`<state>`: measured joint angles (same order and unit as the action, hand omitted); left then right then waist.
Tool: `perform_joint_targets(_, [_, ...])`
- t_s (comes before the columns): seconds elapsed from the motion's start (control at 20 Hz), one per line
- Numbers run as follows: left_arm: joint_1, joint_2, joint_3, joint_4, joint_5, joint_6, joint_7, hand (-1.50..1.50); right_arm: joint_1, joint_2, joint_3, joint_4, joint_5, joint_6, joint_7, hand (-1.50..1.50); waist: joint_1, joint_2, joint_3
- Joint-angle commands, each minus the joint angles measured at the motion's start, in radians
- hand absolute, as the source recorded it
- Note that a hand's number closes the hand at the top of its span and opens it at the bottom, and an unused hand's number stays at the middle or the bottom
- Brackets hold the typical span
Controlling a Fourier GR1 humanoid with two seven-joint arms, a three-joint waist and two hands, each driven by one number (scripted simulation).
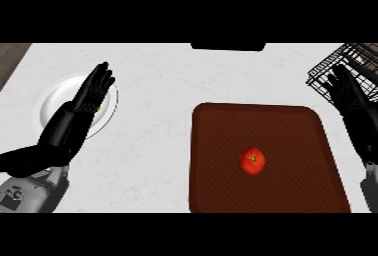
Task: Pick the tomato from the tray and place it in the tiered basket
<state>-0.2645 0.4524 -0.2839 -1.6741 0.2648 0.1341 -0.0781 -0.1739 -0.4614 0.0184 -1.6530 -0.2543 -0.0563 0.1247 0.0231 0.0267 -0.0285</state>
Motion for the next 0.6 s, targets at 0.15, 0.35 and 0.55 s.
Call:
perform_joint_targets(0.15, [0.152,0.044,0.047,0.143,0.02,0.036,0.098,0.0,0.066,0.214,0.097,0.147,-0.3,0.232,-0.03,1.5,0.071,0.017,0.042])
perform_joint_targets(0.35, [0.242,0.051,0.067,0.226,0.051,0.05,0.159,0.0,0.086,0.395,0.073,0.133,-0.516,0.327,-0.123,1.5,0.06,0.011,0.051])
perform_joint_targets(0.55, [0.301,0.071,0.111,0.305,0.062,0.045,0.154,0.0,0.173,0.236,0.106,0.279,-0.19,0.454,-0.339,-1.5,-0.001,-0.019,0.03])
